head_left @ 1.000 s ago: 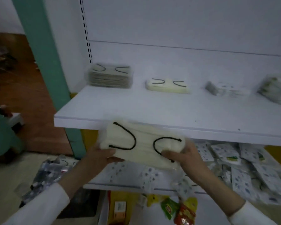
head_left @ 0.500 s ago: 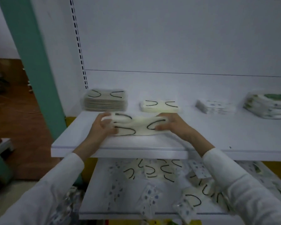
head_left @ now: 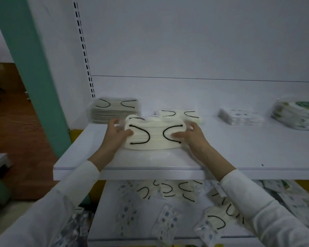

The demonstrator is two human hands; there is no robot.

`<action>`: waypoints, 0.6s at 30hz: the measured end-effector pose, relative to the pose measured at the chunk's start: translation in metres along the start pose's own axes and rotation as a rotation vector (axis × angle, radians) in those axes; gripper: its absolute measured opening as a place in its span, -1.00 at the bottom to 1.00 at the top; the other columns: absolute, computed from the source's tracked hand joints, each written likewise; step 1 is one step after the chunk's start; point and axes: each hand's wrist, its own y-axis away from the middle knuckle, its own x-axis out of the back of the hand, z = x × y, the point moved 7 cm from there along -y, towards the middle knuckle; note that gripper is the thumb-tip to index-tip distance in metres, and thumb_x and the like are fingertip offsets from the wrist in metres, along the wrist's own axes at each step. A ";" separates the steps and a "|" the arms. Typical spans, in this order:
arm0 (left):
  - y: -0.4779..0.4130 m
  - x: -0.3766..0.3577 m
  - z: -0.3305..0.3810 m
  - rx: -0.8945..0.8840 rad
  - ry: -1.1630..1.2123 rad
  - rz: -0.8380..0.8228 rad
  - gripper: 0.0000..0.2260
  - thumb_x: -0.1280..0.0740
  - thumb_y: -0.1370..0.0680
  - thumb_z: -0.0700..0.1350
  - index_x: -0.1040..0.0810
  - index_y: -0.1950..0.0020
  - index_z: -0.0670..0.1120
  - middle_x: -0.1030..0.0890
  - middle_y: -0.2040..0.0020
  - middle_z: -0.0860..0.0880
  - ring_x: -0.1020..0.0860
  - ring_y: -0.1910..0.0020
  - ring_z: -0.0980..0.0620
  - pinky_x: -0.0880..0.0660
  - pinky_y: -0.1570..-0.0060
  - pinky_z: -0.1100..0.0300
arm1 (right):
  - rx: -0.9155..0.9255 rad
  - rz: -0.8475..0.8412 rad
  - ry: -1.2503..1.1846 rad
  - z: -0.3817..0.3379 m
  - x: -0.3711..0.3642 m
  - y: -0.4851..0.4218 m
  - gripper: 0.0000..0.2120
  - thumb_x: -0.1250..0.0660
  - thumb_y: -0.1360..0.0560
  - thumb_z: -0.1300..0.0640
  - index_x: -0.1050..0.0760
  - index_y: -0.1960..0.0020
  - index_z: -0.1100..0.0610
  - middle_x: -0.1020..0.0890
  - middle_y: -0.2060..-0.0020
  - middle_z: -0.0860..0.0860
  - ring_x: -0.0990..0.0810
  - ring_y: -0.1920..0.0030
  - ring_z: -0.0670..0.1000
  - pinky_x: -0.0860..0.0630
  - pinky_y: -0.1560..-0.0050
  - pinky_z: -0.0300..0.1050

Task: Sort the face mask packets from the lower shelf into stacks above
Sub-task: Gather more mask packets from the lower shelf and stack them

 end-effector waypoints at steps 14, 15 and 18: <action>0.004 0.002 -0.011 -0.003 0.161 -0.027 -0.80 -0.36 -0.44 -0.36 -0.48 0.00 -0.15 -0.55 0.16 -0.11 -0.52 0.23 -0.03 -0.52 0.23 0.12 | 0.043 0.031 -0.061 0.012 -0.007 0.009 -0.41 -0.56 -0.29 0.09 -0.39 -0.23 0.09 -0.54 -0.13 0.11 -0.58 -0.03 0.06 -0.52 -0.01 -0.02; 0.004 0.002 -0.007 -0.043 0.124 -0.020 -0.83 -0.35 -0.45 -0.35 -0.49 0.02 -0.17 -0.53 0.15 -0.13 -0.52 0.19 -0.04 -0.52 0.18 0.05 | 0.062 0.028 -0.044 0.009 -0.008 0.010 -0.38 -0.57 -0.26 0.04 -0.37 -0.22 0.08 -0.52 -0.12 0.07 -0.55 -0.06 0.03 -0.51 -0.03 -0.05; 0.008 0.006 0.006 -0.204 -0.070 0.041 -0.73 -0.36 -0.49 -0.29 -0.37 0.19 0.05 -0.40 0.22 0.04 -0.38 0.26 0.15 -0.39 0.21 0.32 | 0.165 0.047 0.126 0.000 -0.007 0.020 -0.49 -0.53 -0.35 0.07 -0.32 -0.16 0.09 -0.40 0.10 -0.10 -0.43 0.08 -0.14 -0.38 0.12 -0.25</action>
